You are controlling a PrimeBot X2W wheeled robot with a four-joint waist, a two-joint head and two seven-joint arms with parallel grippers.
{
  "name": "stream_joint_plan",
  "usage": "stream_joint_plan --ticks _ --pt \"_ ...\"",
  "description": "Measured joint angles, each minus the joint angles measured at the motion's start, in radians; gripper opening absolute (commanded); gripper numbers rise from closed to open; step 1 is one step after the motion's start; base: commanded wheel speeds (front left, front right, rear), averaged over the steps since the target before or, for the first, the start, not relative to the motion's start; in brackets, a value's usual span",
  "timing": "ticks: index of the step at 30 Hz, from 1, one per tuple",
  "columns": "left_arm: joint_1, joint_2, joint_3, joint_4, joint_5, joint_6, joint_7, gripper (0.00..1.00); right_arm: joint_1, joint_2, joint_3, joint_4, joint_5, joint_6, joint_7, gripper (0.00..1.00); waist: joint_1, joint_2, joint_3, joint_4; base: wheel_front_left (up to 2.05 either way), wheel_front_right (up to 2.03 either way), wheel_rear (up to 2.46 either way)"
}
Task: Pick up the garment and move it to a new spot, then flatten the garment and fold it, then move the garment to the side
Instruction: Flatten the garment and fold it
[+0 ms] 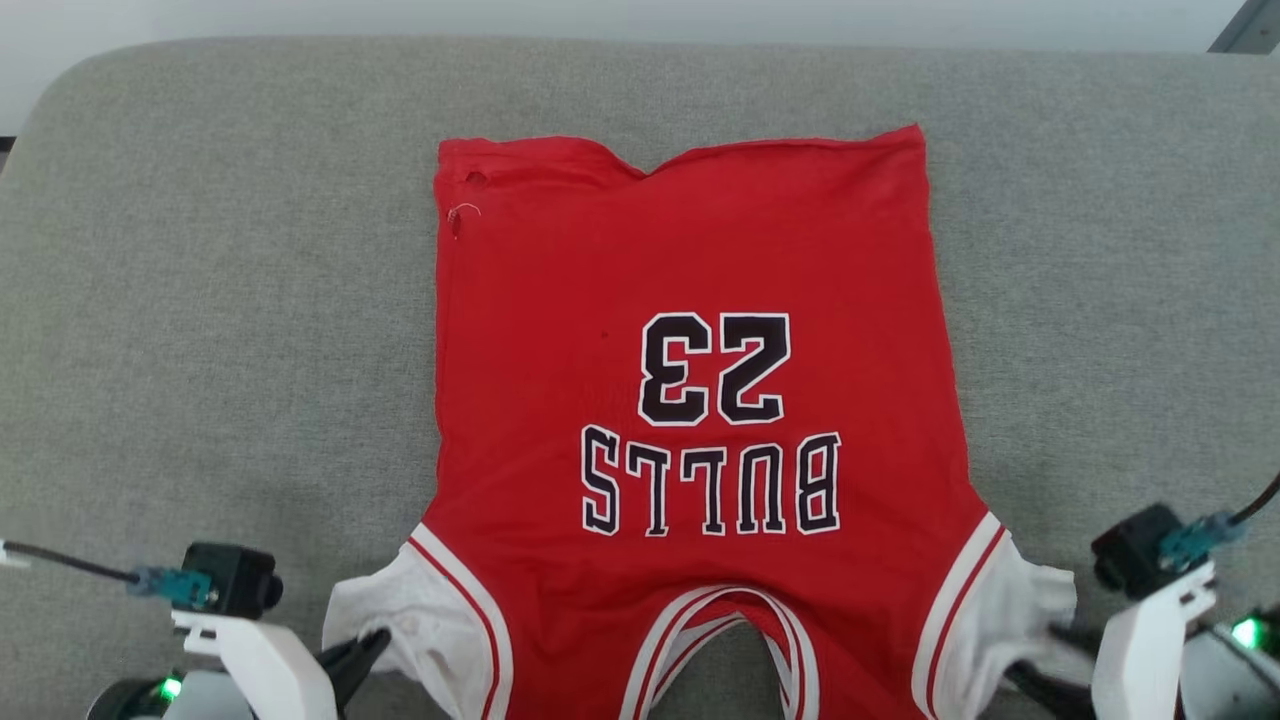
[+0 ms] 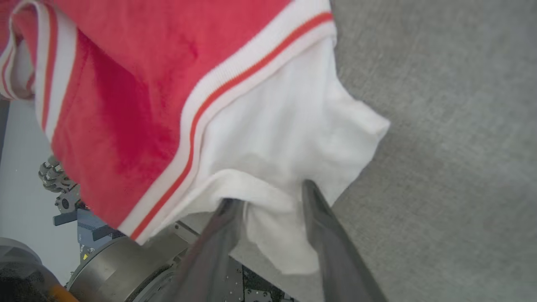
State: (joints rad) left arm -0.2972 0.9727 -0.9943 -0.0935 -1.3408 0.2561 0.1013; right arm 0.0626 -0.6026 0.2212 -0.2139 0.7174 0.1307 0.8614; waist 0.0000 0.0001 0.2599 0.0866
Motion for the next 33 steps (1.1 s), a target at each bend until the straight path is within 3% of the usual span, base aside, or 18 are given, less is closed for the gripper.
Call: stream_joint_plan --ticks 8,15,26,32,33 --pt "-0.053 -0.028 0.011 0.013 0.048 -0.029 -0.023 0.00 -0.096 0.060 -0.102 -0.137 -0.086 0.000 0.039 1.00 0.0000 0.0000 0.026 0.009 0.00 0.00 0.00" --pt "-0.095 -0.052 0.014 0.026 0.065 -0.051 -0.024 0.00 -0.304 0.152 -0.142 -0.109 -0.174 0.000 -0.009 1.00 0.0000 0.0000 0.059 0.023 0.00 0.00 0.00" --pt "-0.194 -0.118 0.003 0.067 0.119 -0.106 0.003 0.00 -0.742 0.240 -0.140 0.332 -0.321 0.000 -0.147 1.00 0.0001 0.0000 0.127 0.094 0.00 0.00 0.00" --pt "-0.232 -0.157 -0.006 0.102 0.128 -0.137 0.010 0.00 -0.924 0.255 -0.153 0.616 -0.397 0.000 -0.128 1.00 0.0000 0.0000 0.166 0.141 0.00 0.00 0.00" --pt "-0.242 -0.169 -0.008 0.116 0.138 -0.147 0.013 0.00 -0.973 0.264 -0.164 0.710 -0.417 0.000 -0.101 1.00 0.0000 0.0000 0.177 0.156 0.00 0.00 0.00"
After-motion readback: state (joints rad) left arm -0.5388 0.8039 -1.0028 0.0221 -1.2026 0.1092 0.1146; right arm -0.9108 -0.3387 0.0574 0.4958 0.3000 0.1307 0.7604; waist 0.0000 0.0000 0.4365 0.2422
